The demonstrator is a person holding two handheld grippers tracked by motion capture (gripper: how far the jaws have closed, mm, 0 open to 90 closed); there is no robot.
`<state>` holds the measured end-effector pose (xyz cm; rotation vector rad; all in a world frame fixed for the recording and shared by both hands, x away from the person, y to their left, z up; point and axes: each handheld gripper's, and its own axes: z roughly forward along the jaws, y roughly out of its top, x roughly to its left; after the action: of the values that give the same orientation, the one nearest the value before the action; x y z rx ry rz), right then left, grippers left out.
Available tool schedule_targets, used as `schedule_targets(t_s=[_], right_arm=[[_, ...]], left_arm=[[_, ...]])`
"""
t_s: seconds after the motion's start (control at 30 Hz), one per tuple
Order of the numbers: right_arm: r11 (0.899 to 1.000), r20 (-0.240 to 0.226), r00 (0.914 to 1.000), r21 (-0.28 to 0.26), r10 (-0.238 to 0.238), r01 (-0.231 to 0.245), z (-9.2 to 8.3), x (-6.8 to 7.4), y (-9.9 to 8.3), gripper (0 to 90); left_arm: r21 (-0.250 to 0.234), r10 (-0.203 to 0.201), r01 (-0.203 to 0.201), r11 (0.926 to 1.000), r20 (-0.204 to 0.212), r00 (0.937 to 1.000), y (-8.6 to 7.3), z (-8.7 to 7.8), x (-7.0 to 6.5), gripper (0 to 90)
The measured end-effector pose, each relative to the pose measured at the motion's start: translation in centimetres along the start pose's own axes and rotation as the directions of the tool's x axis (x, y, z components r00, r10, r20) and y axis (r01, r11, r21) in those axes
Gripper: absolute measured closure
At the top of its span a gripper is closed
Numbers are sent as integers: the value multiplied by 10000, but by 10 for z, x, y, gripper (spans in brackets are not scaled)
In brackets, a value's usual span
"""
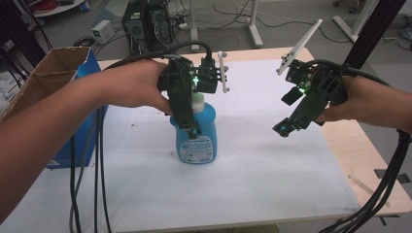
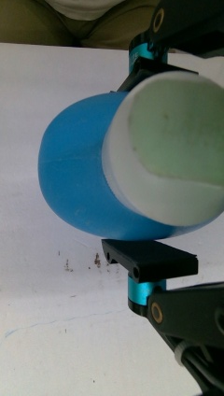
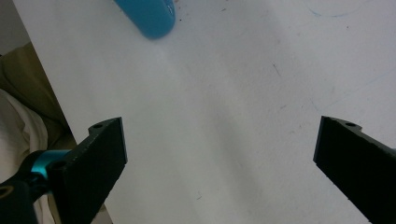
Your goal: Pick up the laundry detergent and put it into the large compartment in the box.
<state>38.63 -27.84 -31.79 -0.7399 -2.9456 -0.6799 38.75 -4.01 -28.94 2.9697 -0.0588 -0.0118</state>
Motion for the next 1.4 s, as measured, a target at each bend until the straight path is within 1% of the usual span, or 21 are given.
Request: schedule_targets(t_s=[0.03, 0.3, 0.43, 0.5, 0.6, 0.67, 0.83, 0.97, 1.03, 1.17, 1.3, 1.33, 1.4], right_arm=[[10000, 0, 10000, -3, 6, -6, 0, 0, 0, 17], [10000, -19, 10000, 7, -7, 7, 0, 1, 0, 17], [10000, -11, 10000, -27, 5, -5, -1, 1, 0, 17], [10000, -11, 10000, -34, 1, -1, -1, 1, 0, 17], [10000, -23, 10000, -20, 0, 0, -1, 1, -1, 17], [10000, -34, 10000, -37, -31, 31, -1, 1, 0, 17], [10000, -57, 10000, -30, -52, 52, 0, 1, 1, 17], [10000, -84, 9999, -23, -86, 86, 0, 1, 1, 17], [10000, -83, 9999, -29, -81, 81, 1, 1, 2, 17], [9999, -114, 9999, -49, -108, 107, 1, 1, 2, 17], [9999, -120, 9999, -80, -102, 101, 1, 0, 2, 17], [9999, -131, 9999, -82, -87, 86, 1, 0, 2, 17], [9999, -128, 9999, -66, -105, 105, 1, 0, 3, 17]], left_arm=[[21, 35, -36, 10000, 15, 10000, 0, 0, -1, 375], [-31, -1, 1, 10000, -36, 10000, -1, 0, -2, 377], [87, -40, 40, 10000, -32, 10000, -1, -1, -2, 379], [84, -145, 144, 9999, 58, 9999, -2, -3, -1, 379], [-27, -283, 283, 9996, 72, 9996, -3, -10, -1, 379], [-34, -395, 395, 9992, -7, 9992, -4, -16, -1, 379], [-2, -906, 906, 9959, -246, 9956, -8, -34, 1, 379], [-88, -1433, 1431, 9897, -330, 9891, -13, -49, 3, 379], [-92, -1778, 1776, 9841, -393, 9833, -16, -57, 6, 379], [-155, -2427, 2422, 9701, -652, 9679, -24, -72, 8, 379], [-241, -2808, 2798, 9598, -849, 9560, -33, -87, 9, 379], [-243, -2835, 2824, 9590, -905, 9547, -35, -90, 10, 379], [-298, -3017, 3003, 9534, -1002, 9481, -40, -99, 9, 379]])
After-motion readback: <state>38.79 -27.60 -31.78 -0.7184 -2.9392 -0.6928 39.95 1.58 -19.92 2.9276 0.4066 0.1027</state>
